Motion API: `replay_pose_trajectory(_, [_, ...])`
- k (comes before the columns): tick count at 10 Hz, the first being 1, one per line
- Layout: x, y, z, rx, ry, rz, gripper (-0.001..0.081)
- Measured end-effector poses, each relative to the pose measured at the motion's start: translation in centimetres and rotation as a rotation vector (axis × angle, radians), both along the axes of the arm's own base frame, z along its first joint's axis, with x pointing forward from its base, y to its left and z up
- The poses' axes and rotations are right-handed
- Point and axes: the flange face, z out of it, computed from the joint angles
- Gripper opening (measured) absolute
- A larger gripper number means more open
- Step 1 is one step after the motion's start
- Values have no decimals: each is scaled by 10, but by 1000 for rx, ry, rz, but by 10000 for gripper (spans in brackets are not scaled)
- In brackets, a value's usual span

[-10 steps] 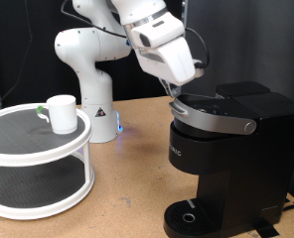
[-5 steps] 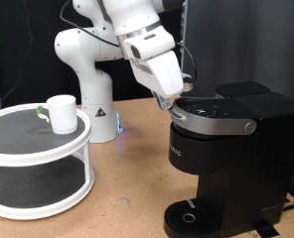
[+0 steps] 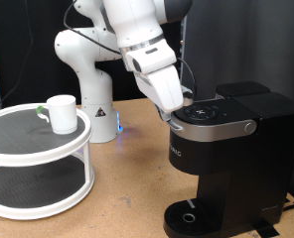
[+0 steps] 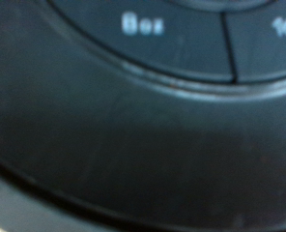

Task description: Make a cup of coffee with the keurig machine

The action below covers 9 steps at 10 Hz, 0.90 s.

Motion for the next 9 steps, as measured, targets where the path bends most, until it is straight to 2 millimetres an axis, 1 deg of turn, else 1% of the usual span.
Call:
replay_pose_trajectory(4, [1,0,0,-3,7,10,7])
replay_pose_trajectory(6, [2,-2,2,26,-8,11,7])
replay_pose_trajectory(8, [2,-7,10,83,-44,-4,7])
replay_pose_trajectory(9, [2,-7,19,112,-63,-12,7])
